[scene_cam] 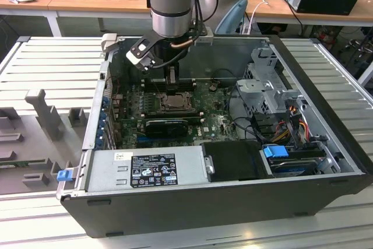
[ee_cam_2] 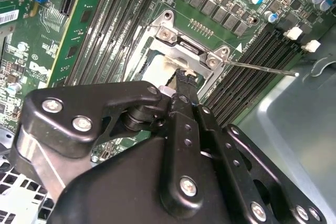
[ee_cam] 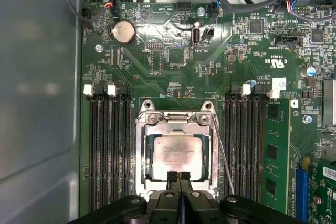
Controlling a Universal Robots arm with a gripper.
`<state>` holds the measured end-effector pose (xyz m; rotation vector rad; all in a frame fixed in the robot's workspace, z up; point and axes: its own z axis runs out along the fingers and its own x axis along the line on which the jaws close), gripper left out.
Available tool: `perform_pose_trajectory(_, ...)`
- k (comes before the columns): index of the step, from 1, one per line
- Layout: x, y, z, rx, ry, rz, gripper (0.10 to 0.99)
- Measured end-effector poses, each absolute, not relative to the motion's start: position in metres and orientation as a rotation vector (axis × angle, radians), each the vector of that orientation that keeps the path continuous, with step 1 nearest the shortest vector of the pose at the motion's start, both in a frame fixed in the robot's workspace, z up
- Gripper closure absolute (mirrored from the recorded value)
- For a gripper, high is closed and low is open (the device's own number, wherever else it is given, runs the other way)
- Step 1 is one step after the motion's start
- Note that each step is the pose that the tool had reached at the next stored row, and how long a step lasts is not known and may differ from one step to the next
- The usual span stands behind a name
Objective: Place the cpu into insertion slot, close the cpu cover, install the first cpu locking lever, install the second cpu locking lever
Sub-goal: 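Install the first cpu locking lever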
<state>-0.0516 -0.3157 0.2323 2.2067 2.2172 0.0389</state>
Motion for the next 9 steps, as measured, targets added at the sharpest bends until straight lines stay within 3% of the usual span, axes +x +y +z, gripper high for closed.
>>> perform_pose_trajectory(9, -0.0516, -0.3157, 0.2404, 2.207, 2.217, 0.039, 0.980)
